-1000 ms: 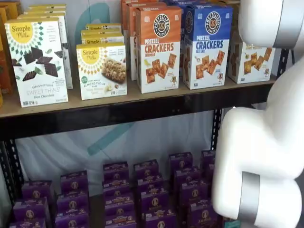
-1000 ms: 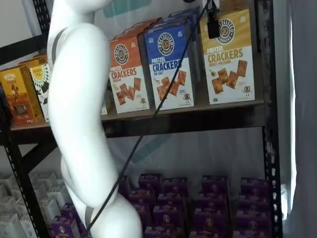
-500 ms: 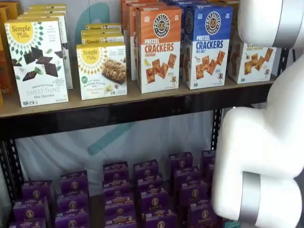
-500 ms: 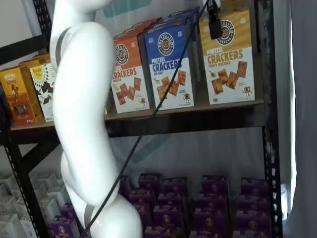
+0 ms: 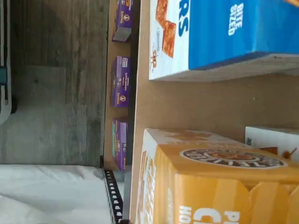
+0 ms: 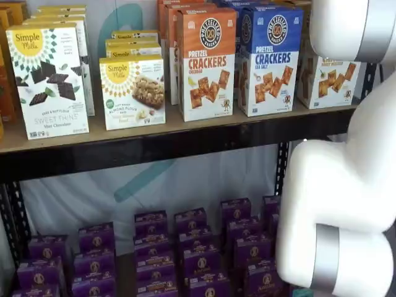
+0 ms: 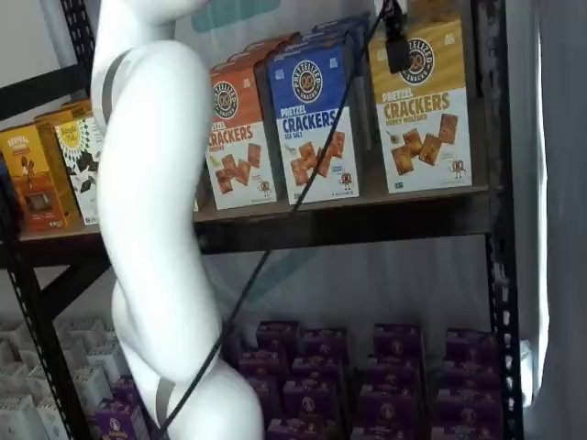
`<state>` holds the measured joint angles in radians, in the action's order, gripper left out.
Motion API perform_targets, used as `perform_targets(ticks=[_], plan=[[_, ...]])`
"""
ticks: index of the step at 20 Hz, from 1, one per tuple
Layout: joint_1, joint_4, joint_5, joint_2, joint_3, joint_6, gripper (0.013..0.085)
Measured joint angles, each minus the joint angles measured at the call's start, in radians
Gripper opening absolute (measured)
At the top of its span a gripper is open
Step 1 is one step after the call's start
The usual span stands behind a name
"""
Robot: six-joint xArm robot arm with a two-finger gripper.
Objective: Retrieve the yellow and white box located on the top shelf, the sixth one from the left
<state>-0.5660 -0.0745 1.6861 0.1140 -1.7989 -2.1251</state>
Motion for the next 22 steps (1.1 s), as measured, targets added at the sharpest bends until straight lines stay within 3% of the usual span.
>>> perform_targets(ticks=[5,13,15,22], plan=[[0.003,0.003,-0.006,0.013,0.019,0.001,0.069],[0.004,0.001,-0.012,0.023,0.033,0.003,0.069],[0.004,0.002,-0.009,0.022,0.033,0.003,0.061],[-0.004,-0.006,0.001,0.013,0.018,-0.001,0.061]])
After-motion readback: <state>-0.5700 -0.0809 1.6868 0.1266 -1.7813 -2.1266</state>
